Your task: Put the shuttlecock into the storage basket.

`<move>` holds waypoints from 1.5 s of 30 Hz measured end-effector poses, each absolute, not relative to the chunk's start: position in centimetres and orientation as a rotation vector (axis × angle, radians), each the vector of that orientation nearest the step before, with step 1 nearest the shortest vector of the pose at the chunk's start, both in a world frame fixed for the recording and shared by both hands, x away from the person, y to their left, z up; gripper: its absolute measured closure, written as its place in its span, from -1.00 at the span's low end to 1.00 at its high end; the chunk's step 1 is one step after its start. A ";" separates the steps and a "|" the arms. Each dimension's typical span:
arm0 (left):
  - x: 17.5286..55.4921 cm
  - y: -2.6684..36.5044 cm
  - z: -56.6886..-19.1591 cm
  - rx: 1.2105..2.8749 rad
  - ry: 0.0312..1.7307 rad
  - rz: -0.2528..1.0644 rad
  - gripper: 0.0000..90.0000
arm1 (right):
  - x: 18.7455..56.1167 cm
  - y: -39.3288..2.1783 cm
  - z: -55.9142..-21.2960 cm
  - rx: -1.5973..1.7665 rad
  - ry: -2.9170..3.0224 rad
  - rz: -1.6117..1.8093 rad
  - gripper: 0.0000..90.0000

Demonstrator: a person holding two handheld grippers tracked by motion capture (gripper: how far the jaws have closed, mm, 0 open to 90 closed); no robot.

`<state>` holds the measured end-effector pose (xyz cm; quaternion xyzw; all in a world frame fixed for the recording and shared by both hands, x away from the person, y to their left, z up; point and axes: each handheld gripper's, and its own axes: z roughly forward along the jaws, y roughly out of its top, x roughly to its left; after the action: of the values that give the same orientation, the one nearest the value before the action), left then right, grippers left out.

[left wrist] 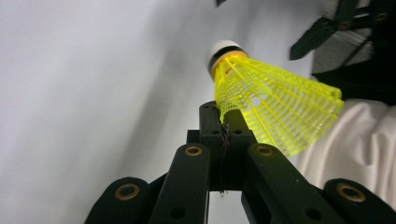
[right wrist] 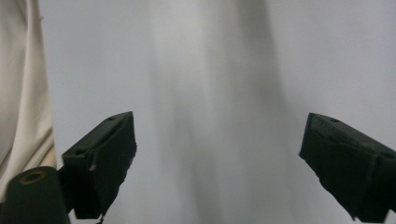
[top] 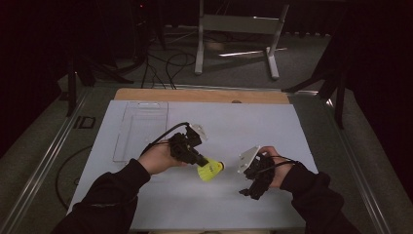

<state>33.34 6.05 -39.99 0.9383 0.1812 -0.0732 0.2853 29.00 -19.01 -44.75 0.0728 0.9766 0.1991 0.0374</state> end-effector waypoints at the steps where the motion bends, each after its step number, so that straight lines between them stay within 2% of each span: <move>1: 33.4 6.3 -39.9 2.506 0.501 -0.186 1.00 | 29.0 -19.2 -44.7 0.241 2.988 0.613 -0.77; 10: 34.2 9.0 -38.4 2.500 0.622 -0.026 1.00 | 28.8 -20.6 -44.0 0.312 2.904 0.703 -0.77; 20: 35.0 11.7 -37.1 2.434 0.741 0.079 1.00 | 28.7 -21.8 -43.8 0.411 2.819 0.785 -0.77; 26: 36.1 14.4 -36.8 2.370 0.908 0.176 1.00 | 28.3 -22.6 -44.5 0.469 2.730 0.825 -0.79; 45: 37.6 18.8 -37.3 2.244 1.166 0.286 1.00 | 27.3 -24.0 -45.4 0.602 2.598 0.899 -0.79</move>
<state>37.57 18.83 -37.33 0.8428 0.4380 0.1074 0.2937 27.26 -23.99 -45.43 0.2112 0.9107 0.3153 0.1629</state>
